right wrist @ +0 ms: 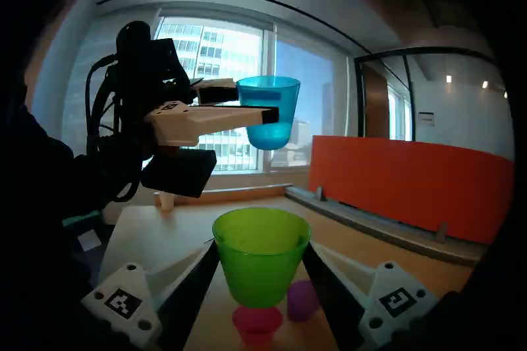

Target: Pour water

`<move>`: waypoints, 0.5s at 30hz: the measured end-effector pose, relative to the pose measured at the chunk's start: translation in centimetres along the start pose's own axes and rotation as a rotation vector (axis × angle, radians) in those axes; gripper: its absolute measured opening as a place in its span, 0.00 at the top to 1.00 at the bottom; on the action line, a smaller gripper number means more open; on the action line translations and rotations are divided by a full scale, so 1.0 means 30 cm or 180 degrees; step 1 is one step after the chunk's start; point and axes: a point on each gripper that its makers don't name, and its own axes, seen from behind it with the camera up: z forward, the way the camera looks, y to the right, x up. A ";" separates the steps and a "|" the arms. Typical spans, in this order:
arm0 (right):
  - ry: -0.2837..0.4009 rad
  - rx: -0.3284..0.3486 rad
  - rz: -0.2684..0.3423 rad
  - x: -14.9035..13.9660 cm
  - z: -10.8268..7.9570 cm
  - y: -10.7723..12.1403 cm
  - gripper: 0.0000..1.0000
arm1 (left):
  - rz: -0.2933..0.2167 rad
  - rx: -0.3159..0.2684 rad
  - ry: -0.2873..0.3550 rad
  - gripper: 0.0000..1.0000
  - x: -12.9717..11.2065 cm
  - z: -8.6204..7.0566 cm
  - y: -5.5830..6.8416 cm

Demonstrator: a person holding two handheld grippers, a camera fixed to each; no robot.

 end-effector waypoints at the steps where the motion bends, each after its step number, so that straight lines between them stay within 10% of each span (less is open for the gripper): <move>1: -0.0003 0.0004 -0.0002 -0.001 0.002 -0.001 0.12 | 0.0023 0.0004 -0.0003 0.16 0.001 0.001 0.000; 15: -0.0021 0.0032 -0.0016 -0.003 0.013 -0.005 0.11 | 0.0361 0.0023 -0.0031 0.16 0.024 0.009 -0.006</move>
